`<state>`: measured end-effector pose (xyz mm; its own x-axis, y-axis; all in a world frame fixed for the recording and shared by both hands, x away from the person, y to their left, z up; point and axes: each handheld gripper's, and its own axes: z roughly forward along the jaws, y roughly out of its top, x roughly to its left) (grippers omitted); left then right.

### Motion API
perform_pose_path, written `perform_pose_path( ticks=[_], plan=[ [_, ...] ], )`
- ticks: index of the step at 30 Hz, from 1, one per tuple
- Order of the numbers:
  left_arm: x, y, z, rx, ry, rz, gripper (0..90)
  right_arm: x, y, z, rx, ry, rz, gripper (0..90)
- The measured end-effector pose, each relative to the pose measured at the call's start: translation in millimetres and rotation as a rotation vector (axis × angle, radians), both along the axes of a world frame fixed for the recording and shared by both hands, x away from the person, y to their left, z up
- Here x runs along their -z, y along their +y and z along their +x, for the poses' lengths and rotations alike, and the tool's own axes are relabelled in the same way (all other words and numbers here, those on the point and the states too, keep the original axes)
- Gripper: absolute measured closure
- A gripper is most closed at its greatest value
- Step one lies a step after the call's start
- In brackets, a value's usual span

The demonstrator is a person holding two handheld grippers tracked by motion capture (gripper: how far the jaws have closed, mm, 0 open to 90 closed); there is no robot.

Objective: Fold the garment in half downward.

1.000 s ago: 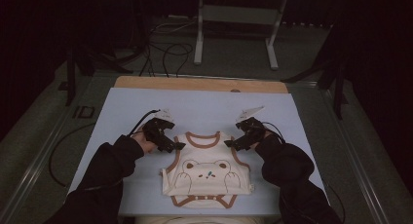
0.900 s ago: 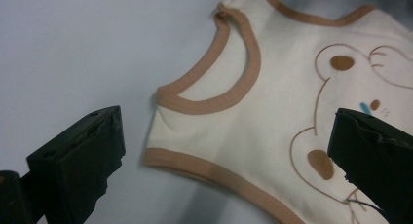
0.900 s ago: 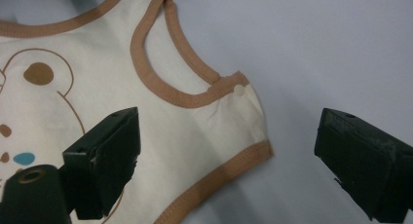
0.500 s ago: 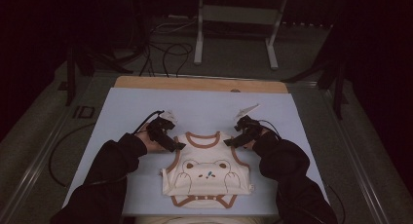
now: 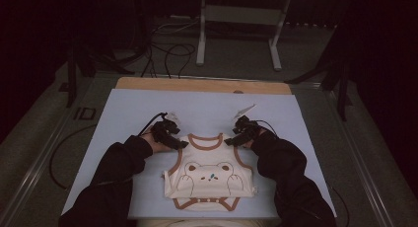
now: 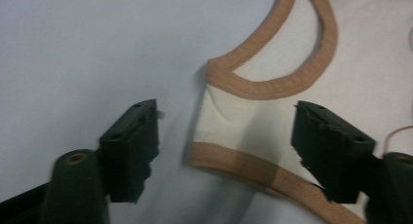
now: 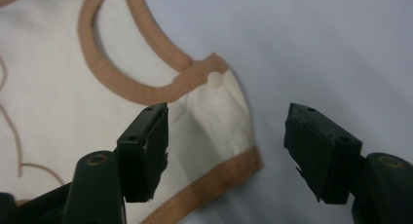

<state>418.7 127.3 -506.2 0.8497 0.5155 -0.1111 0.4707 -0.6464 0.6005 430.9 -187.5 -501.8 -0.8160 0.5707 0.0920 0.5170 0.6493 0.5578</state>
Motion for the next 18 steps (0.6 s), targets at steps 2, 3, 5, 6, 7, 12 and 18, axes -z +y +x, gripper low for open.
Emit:
perform_pose_path(
  ticks=[2,3,5,6,7,12,18],
  plan=[
    [2.3,-2.0,-0.2,-0.001,-0.015,0.021,34.4,2.2,1.3,0.5,-0.006,-0.004,-0.007,35.9],
    [3.2,-2.3,0.0,0.006,-0.015,0.026,37.9,2.9,2.0,0.8,-0.004,-0.007,-0.02,36.7],
    [5.1,-4.0,-0.8,-0.002,-0.023,0.031,41.3,4.5,4.2,-0.3,-0.013,-0.017,-0.038,38.3],
    [4.8,-4.2,-0.6,0.002,-0.026,0.038,42.9,5.8,5.5,-0.5,-0.012,-0.022,-0.047,39.0],
    [4.6,-4.7,-0.2,-0.001,-0.029,0.04,44.8,6.4,6.3,-0.9,-0.015,-0.029,-0.054,40.2],
    [4.4,-9.2,-3.5,0.001,-0.049,0.061,49.5,5.5,6.6,-2.3,-0.011,-0.042,-0.07,48.7],
    [2.8,-13.0,-6.3,-0.013,-0.033,0.069,63.8,3.1,8.2,-5.3,-0.018,-0.025,-0.076,59.7]
  ],
)
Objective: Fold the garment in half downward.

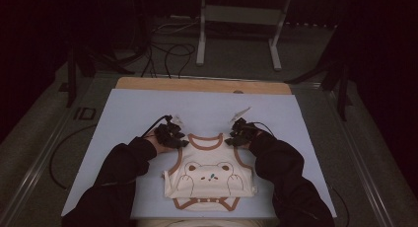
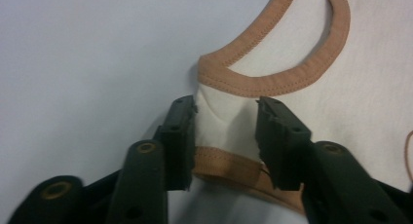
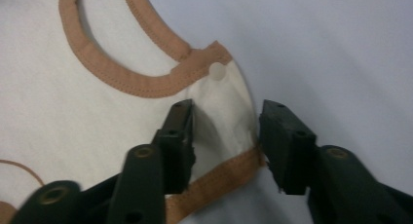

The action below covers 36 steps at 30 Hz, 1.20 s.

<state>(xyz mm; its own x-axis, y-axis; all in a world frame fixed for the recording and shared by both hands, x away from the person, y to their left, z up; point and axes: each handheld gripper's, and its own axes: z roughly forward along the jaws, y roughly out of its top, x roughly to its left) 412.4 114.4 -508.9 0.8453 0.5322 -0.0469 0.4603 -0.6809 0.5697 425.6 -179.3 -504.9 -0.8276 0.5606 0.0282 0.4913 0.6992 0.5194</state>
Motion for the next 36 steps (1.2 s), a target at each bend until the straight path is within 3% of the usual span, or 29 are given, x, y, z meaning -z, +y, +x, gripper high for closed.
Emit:
perform_pose_path(
  ticks=[2,6,9,12,20,25,32,33,35,36],
  plan=[
    [-1.5,-2.2,-0.5,-0.024,0.011,0.012,68.6,-1.1,2.3,-2.3,0.0,0.008,-0.005,66.8],
    [-2.8,-5.1,-2.2,-0.022,0.021,0.026,77.9,-1.8,5.0,-3.4,-0.001,0.016,-0.012,72.4],
    [-3.4,-6.9,-2.5,-0.014,0.044,0.022,84.3,-3.0,9.4,-5.7,-0.031,0.016,-0.03,81.3],
    [-3.4,-6.7,-2.7,-0.011,0.044,0.02,86.7,-3.9,11.1,-6.9,-0.032,0.013,-0.047,82.5],
    [-6.0,-2.0,0.2,-0.006,0.062,-0.009,87.4,-4.4,8.9,-5.7,-0.021,0.015,-0.024,83.0],
    [-15.4,1.2,-0.9,0.016,0.036,-0.021,87.4,-11.2,7.3,-6.8,-0.018,0.006,-0.004,83.0],
    [-26.0,2.3,-2.5,0.007,0.025,-0.045,87.3,-23.8,3.1,-8.7,-0.014,-0.011,0.017,83.0],
    [-29.7,2.4,-2.8,0.012,0.017,-0.045,87.4,-25.8,1.1,-8.3,-0.03,-0.036,0.017,83.0],
    [-32.4,2.5,-3.1,0.019,0.012,-0.045,87.3,-29.8,0.1,-9.3,-0.025,-0.024,0.023,83.0],
    [-33.6,2.6,-3.4,0.017,0.013,-0.048,87.4,-30.5,-0.2,-9.7,-0.033,-0.041,0.021,83.0]
  ],
)
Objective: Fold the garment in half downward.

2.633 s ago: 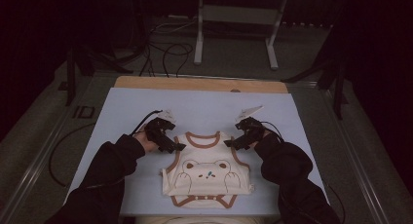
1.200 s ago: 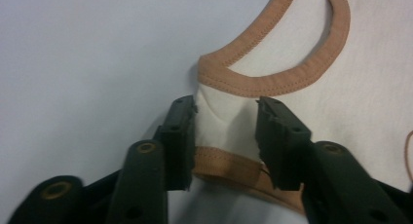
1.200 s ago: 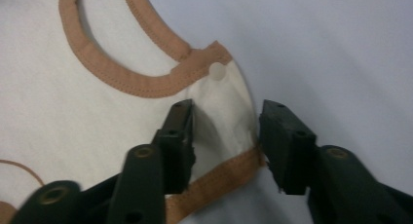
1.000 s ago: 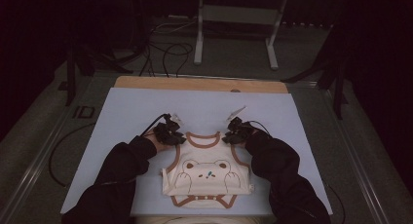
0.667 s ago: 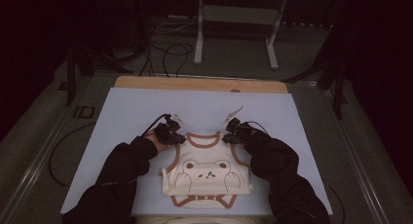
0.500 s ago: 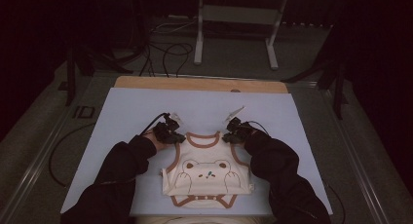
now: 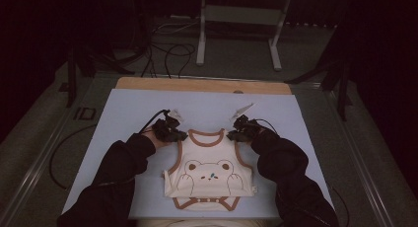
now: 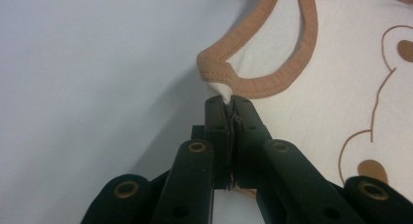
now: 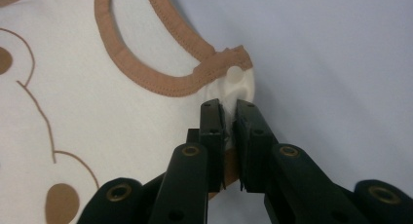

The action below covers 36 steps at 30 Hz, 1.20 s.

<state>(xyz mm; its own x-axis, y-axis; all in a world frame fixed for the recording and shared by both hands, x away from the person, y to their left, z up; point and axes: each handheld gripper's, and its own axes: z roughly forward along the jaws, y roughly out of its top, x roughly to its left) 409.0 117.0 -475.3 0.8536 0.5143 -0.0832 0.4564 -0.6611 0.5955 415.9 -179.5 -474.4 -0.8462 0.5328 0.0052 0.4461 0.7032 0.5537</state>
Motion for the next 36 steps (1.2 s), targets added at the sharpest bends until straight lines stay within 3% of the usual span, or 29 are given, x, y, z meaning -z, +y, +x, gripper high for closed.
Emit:
perform_pose_path(
  ticks=[12,20,32,36],
  plan=[
    [-19.1,0.2,-5.7,0.014,-0.034,-0.012,87.4,-16.9,-1.6,-6.9,-0.01,-0.04,0.015,83.0],
    [-39.2,1.4,-10.7,0.038,-0.067,-0.01,87.4,-29.0,-4.0,-10.7,-0.012,-0.067,0.03,83.0],
    [-69.3,4.2,-12.3,0.037,-0.119,-0.035,87.4,-62.0,-4.8,-16.4,-0.023,-0.145,0.066,83.0],
    [-78.8,2.2,-12.5,0.054,-0.142,-0.023,87.4,-70.1,-5.9,-15.5,-0.018,-0.161,0.073,83.0]
  ],
)
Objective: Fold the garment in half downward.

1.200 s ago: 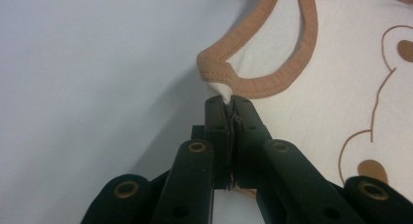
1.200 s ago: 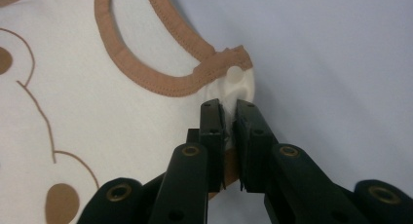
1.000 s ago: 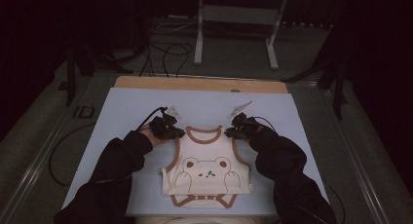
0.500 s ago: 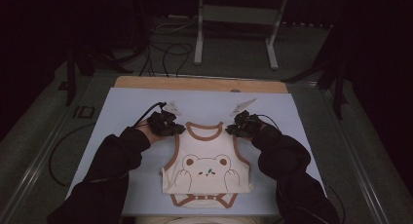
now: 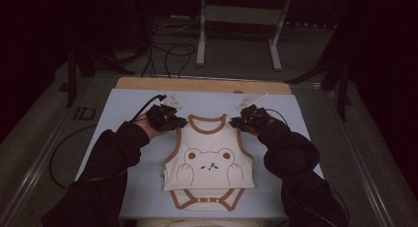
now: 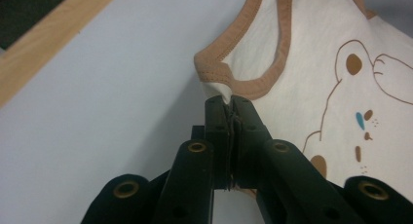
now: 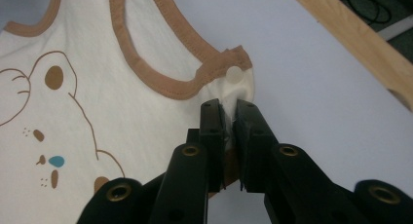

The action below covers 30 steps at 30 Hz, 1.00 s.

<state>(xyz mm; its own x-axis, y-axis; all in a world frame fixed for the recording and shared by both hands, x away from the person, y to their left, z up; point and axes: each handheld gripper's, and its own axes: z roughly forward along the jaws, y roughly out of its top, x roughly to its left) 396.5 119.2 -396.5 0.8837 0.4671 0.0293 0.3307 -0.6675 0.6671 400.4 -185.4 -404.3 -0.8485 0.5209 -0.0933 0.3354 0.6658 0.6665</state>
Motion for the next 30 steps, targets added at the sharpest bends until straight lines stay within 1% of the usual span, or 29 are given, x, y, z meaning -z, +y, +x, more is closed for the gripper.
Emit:
perform_pose_path(
  ticks=[3,5,6,7,10,11,12,15,17,19,24,25,27,28,30],
  plan=[
    [-5.9,-1.3,0.7,0.0,-0.013,-0.003,87.4,-4.2,0.2,1.1,0.006,-0.01,0.003,83.0],
    [-10.2,-1.4,2.4,0.0,-0.025,0.006,87.3,-7.1,0.7,2.0,0.01,-0.018,0.009,83.0],
    [-10.2,-1.4,2.4,0.0,-0.025,0.006,87.3,-7.1,0.7,2.0,0.01,-0.018,0.009,83.0],
    [-13.4,-1.3,3.7,-0.017,-0.031,-0.003,87.3,-8.9,1.1,2.4,0.009,-0.024,0.004,83.0],
    [-19.0,-0.1,6.7,-0.026,-0.038,-0.018,87.2,-15.0,1.5,4.5,0.018,-0.048,0.008,83.0],
    [-19.0,-0.1,6.7,-0.026,-0.038,-0.018,87.3,-15.0,1.5,4.5,0.018,-0.048,0.008,83.0],
    [-22.7,-0.6,7.9,-0.032,-0.047,-0.02,87.3,-19.0,1.4,6.0,0.024,-0.059,0.008,83.0],
    [-30.0,-1.2,9.3,-0.027,-0.061,-0.018,87.3,-23.1,0.8,7.5,0.029,-0.074,0.013,83.0],
    [-34.5,-2.5,9.1,-0.025,-0.076,-0.014,87.3,-26.3,0.2,8.6,0.044,-0.087,0.014,83.0],
    [-39.0,-3.2,9.3,-0.023,-0.081,-0.018,87.3,-29.8,-1.2,10.0,0.054,-0.099,0.019,83.0],
    [-47.7,-5.3,8.8,-0.019,-0.102,-0.019,87.3,-40.0,-3.1,11.8,0.057,-0.128,0.012,83.0],
    [-47.7,-5.3,8.8,-0.019,-0.102,-0.019,87.3,-41.6,-3.3,12.0,0.061,-0.13,0.015,83.0],
    [-52.5,-6.0,8.2,-0.018,-0.11,-0.025,87.3,-46.2,-3.2,13.2,0.06,-0.138,0.017,83.0],
    [-54.2,-6.0,8.2,-0.017,-0.12,-0.021,87.3,-48.8,-3.1,13.9,0.062,-0.145,0.016,83.0],
    [-58.3,-5.3,8.1,-0.02,-0.123,-0.029,87.3,-55.4,-2.0,14.8,0.062,-0.16,0.017,83.0]
  ],
)
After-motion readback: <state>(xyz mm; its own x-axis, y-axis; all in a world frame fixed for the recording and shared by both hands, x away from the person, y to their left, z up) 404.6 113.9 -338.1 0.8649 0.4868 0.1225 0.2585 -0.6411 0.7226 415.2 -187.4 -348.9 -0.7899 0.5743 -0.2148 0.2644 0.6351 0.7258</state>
